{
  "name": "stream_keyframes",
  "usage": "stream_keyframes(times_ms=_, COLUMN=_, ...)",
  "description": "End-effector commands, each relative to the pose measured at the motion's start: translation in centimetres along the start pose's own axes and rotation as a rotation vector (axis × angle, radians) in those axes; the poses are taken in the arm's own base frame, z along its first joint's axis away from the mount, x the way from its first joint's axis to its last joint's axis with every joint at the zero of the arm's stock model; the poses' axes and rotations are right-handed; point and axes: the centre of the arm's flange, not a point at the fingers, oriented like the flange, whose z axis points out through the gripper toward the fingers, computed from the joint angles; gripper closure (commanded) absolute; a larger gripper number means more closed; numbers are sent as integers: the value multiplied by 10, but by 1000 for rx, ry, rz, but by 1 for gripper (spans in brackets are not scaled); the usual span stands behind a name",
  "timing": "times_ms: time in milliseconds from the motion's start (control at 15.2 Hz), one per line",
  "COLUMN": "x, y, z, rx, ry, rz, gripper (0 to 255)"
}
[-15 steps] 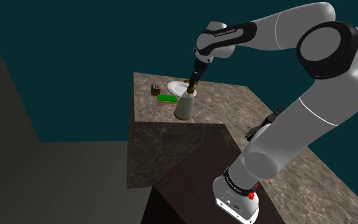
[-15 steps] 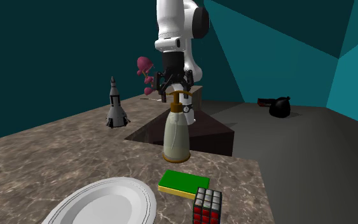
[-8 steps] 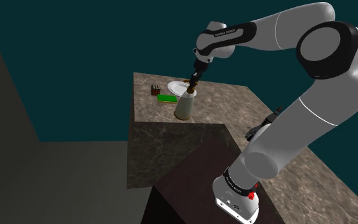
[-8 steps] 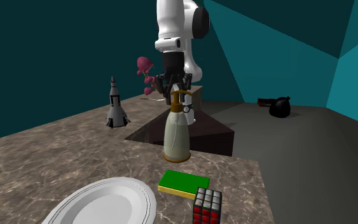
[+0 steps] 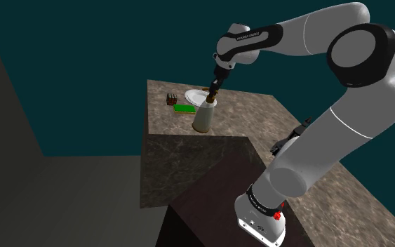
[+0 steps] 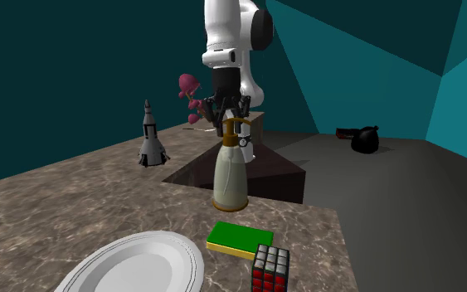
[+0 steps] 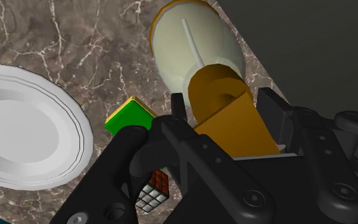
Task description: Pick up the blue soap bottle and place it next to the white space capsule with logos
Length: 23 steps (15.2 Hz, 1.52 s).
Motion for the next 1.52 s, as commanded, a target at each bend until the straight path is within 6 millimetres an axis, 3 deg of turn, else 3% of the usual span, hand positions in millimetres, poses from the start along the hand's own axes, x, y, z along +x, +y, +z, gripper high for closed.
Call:
stream_keyframes(times_ms=0, x=0, y=0, z=-5, rx=0, ry=0, rz=0, gripper=255)
stream_keyframes(times_ms=1452, x=5, y=-4, z=-121, rx=0, ry=0, rz=0, gripper=255)
